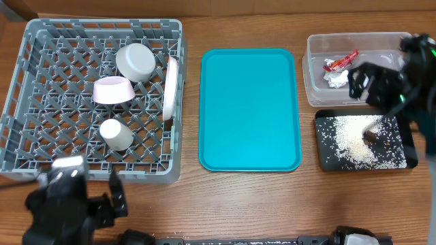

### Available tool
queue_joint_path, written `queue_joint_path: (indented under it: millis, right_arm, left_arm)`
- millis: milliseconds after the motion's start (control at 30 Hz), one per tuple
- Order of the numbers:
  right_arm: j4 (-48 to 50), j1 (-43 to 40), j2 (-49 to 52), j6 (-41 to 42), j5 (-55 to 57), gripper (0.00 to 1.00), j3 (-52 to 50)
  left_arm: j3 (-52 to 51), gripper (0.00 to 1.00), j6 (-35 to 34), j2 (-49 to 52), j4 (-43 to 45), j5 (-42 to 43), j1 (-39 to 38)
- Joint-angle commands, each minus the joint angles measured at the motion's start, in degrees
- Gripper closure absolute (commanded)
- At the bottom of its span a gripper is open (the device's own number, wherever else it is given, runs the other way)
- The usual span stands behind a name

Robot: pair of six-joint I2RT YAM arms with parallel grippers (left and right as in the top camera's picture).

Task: Sort waste into correct bins and load items into the dishwasher

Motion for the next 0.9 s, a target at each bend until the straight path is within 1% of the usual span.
queue_joint_path:
  millis: [0,167,300,867]
  right_arm:
    - [0.8,0.3,-6.4,-0.7,0.0,0.0,-4.2]
    - [0.4,0.3,-12.9,-0.5,0.0,0.0,-10.2]
    - [0.2,0.3,-15.5,-0.5,0.1,0.0,-12.0]
    - [-4.7,0.3,-14.4,-0.5,0.0,0.0,-12.0]
  left_arm:
    - [-1.5,0.0,-2.9,-4.2,0.0,-4.0,-0.3]
    - [-2.3,0.0,-3.9,-7.2,-1.6,-4.0,-0.3]
    - [-2.3,0.0,-3.9,-7.1,-1.8,-3.9,-0.3]
    - [-2.3,0.0,-3.9,-7.1,-1.8,-3.9,-0.3]
